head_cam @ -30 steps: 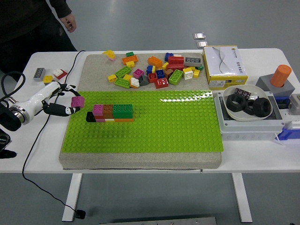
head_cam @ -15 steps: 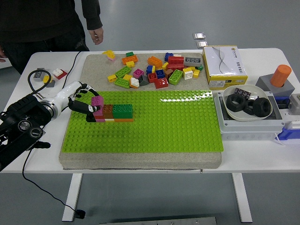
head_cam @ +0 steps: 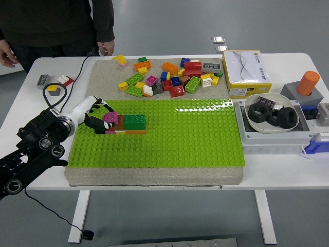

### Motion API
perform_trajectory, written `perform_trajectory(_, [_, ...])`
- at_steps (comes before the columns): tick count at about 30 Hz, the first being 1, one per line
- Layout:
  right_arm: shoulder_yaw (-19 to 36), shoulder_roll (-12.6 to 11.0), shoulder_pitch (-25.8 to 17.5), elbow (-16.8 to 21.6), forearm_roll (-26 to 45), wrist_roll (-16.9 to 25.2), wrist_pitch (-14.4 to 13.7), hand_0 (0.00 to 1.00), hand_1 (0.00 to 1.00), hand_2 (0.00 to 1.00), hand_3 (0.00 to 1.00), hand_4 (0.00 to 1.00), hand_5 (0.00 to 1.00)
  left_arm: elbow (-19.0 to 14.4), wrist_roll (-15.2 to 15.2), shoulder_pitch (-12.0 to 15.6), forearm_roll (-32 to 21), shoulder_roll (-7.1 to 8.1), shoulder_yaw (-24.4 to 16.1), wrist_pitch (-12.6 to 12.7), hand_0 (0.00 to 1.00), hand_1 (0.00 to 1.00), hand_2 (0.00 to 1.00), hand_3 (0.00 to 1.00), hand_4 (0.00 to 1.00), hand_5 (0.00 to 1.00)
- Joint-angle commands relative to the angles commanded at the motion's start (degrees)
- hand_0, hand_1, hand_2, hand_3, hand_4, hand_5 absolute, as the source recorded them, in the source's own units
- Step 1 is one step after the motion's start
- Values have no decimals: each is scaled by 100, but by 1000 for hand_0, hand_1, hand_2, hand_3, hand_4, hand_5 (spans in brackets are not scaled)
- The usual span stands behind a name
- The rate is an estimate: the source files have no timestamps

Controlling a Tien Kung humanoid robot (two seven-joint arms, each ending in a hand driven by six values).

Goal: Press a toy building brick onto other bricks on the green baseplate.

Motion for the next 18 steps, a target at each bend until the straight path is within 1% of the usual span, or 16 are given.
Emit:
perform_trajectory(3, [14, -3, -3, 0, -3, 7, 6, 518, 691, 739, 727, 766, 837, 28, -52, -38, 49, -40, 50, 0, 911, 920, 929, 453, 718, 2])
perform_trajectory(4, [19, -4, -5, 0, -5, 9, 8, 518, 694, 736, 726, 766, 836, 34, -61, -50, 65, -54, 60, 3, 911, 920, 930, 451, 688, 2])
perform_trajectory(10, [74, -12, -18, 0, -49, 28, 23, 518, 691, 732, 725, 766, 837, 113, -70, -115, 127, -149, 84, -1, 909, 916, 930, 451, 685, 2])
perform_trajectory(18, [170, -19, -20, 0, -144, 53, 44, 518, 692, 732, 725, 766, 835, 251, -70, -132, 116, -204, 83, 9, 908, 915, 930, 449, 684, 2])
